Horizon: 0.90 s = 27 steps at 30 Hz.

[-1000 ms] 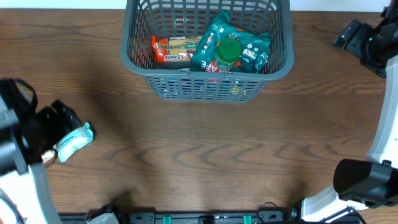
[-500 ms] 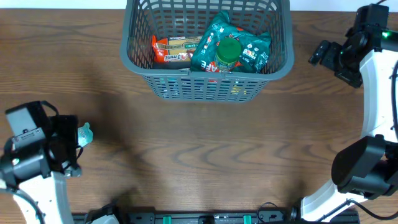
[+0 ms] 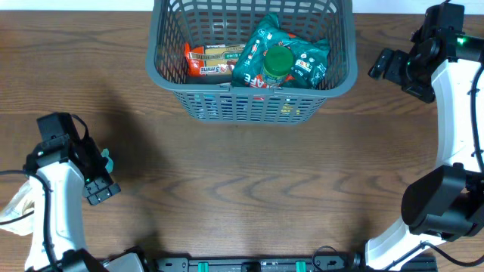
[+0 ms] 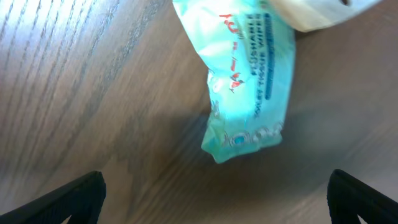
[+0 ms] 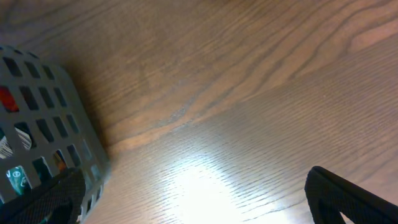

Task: Pack container
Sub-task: 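Move the left gripper to the light-blue wipes pack and grasp it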

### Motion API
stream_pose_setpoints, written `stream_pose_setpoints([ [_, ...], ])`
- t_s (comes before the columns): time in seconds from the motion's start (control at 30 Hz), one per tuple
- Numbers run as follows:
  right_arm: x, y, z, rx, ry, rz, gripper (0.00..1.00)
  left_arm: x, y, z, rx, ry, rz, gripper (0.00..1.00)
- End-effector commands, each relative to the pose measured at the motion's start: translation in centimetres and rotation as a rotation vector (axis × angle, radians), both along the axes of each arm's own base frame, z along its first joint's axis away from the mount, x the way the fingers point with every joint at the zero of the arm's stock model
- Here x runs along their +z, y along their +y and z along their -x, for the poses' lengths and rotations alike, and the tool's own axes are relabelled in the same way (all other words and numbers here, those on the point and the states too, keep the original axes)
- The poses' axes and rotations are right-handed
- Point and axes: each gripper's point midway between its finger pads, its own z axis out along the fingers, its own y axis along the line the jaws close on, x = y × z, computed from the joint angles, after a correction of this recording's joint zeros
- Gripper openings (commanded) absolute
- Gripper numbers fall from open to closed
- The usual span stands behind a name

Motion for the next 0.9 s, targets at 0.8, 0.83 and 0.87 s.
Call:
stream_pose_setpoints([
  [0.8, 0.8, 0.5, -0.7, 0.047, -0.035, 0.020, 0.99, -2.7, 1.8, 3.1, 0.146, 0.140, 0.079, 0.97],
  [0.83, 0.8, 0.5, -0.7, 0.047, -0.035, 0.020, 0.99, -2.9, 1.9, 3.1, 0.141, 0.149, 0.083, 0.97],
  [0.87, 0.8, 0.5, -0.7, 0.047, -0.034, 0.020, 0.99, -3.2, 1.9, 3.1, 0.141, 0.158, 0.086, 0.97],
])
